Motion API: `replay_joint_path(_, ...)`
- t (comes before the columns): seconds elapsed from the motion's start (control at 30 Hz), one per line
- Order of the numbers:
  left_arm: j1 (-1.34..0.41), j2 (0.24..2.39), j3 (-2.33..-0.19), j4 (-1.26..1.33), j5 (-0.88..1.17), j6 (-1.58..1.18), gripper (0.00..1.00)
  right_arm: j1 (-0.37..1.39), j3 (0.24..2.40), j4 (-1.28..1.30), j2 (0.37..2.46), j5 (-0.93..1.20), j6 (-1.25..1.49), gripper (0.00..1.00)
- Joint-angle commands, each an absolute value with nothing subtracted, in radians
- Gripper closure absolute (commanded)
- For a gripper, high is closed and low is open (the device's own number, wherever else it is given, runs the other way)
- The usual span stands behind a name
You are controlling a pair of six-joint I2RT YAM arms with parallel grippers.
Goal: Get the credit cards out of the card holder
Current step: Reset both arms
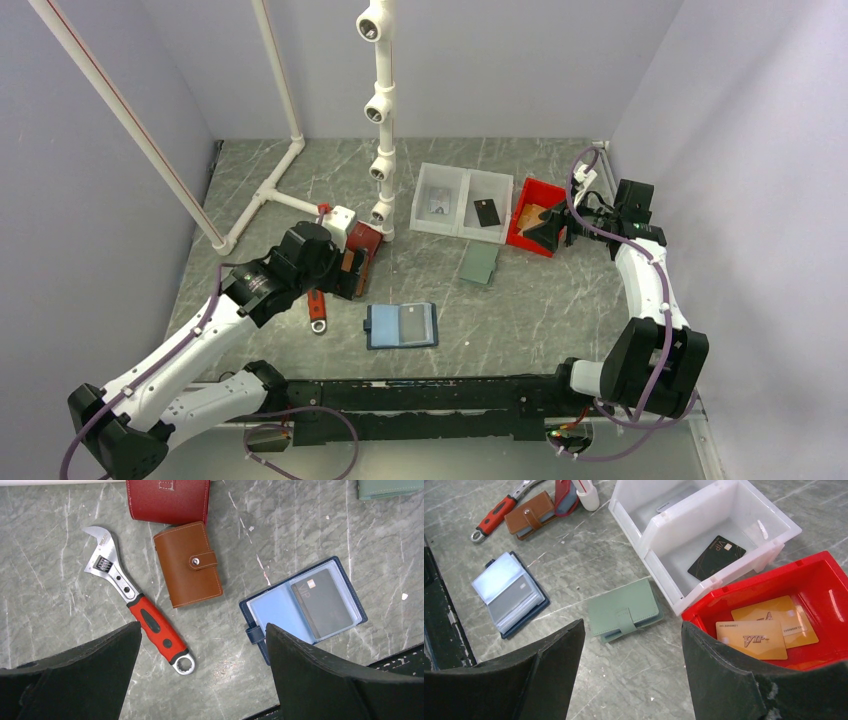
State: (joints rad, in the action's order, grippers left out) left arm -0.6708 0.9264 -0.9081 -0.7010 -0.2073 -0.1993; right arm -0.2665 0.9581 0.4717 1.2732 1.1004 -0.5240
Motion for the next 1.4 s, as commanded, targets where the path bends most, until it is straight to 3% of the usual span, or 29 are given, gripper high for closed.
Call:
replay_joint_path(0.0, -0.664, 0.921, -0.92, -0.684, -0.198, -0.189, 0.0, -0.264, 0.989, 0.49, 1.268, 1.118, -0.563, 0.27)
replay_joint_path(0.63, -0.661, 0.935, -0.916, -0.68, -0.164, -0.201, 0.01, -0.256, 1.012, 0.547, 1.259, 1.136, -0.609, 0.27)
replay_joint_path(1.07, -0.661, 0.884, -0.896, -0.637, -0.011, -0.305, 0.01, -0.252, 1.03, 0.57, 1.24, 1.118, -0.603, 0.26)
replay_joint_path(1.2, -0.661, 0.808, -0.857, -0.588, 0.043, -0.434, 0.01, -0.253, 1.032, 0.529, 1.204, 1.04, -0.543, 0.16)
replay_joint_path(1.37, -0.661, 0.763, -0.888, -0.624, -0.034, -0.44, 0.01, -0.271, 1.026, 0.427, 1.153, 0.952, -0.388, 0.01)
